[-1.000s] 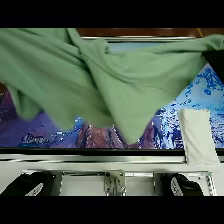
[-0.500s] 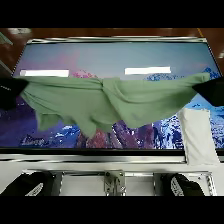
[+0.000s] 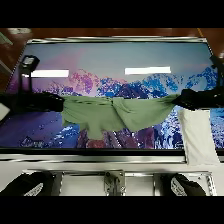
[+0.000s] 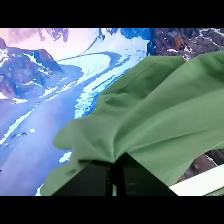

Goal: Fold the shirts.

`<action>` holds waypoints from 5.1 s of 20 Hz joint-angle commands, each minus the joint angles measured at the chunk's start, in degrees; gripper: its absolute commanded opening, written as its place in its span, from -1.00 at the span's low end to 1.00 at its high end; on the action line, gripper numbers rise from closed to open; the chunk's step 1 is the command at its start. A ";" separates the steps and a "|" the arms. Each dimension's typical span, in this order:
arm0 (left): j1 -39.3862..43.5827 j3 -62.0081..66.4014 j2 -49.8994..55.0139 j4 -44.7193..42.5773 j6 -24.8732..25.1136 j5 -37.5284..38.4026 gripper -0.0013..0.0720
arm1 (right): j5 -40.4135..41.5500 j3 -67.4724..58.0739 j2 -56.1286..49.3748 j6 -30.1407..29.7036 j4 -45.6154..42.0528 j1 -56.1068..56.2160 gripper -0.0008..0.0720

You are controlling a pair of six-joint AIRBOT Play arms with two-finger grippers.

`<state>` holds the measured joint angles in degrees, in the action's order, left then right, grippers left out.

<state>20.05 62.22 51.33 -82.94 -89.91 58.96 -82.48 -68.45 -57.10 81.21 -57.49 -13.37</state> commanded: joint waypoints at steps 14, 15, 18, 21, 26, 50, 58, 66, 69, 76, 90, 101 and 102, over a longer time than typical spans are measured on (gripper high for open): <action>-16.24 3.45 22.93 18.75 3.23 16.63 0.80 | 15.13 4.24 -19.93 -2.56 -0.37 8.41 -0.78; -17.92 2.25 19.98 16.68 2.60 18.12 0.80 | 14.12 4.24 -19.23 -2.64 -0.96 8.09 -0.77; -19.65 -8.74 12.33 20.04 1.97 18.82 0.82 | 12.66 4.24 -18.25 -2.64 -2.99 8.13 -0.78; -16.81 -23.19 10.86 29.94 1.77 11.58 0.84 | 12.46 4.24 -18.27 -2.64 -3.02 8.13 -0.77; -6.82 -33.03 14.27 42.80 1.79 -8.74 0.83 | 13.46 4.24 -18.27 -2.64 -3.04 8.13 -0.77; -16.50 12.41 -10.32 30.23 8.46 -22.32 -0.87 | 10.29 -15.78 -2.62 -15.65 3.19 8.13 -0.78; -29.20 39.12 -11.32 25.46 8.41 -13.11 -0.87 | 40.92 -29.57 12.85 -10.32 2.99 8.11 -0.78; -29.11 28.06 -8.07 27.10 8.44 14.71 -0.87 | 56.11 -30.12 2.32 -9.66 6.38 8.13 -0.78; -26.58 14.45 -8.07 29.22 8.44 16.79 -0.87 | 54.27 -30.12 -8.17 -9.66 12.07 10.49 -0.78; -14.19 -18.99 -8.07 37.29 8.44 6.82 -0.87 | 41.90 -30.10 -35.54 -8.59 11.54 23.26 -0.78; -13.46 -21.66 -8.35 37.79 12.37 -9.90 -0.87 | -16.37 -24.70 -30.23 0.24 -6.93 1.88 0.66; -14.34 -21.42 -8.63 39.74 13.84 -9.92 -0.87 | 21.90 35.36 -13.09 4.57 11.58 10.21 0.86; -14.34 -21.42 -8.63 39.71 13.86 -9.92 -0.87 | 24.39 35.36 -14.21 5.11 12.07 12.87 0.86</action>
<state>5.76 40.75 42.72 -43.81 -76.27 49.06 -68.90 -38.96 -70.57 84.90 -49.23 -6.09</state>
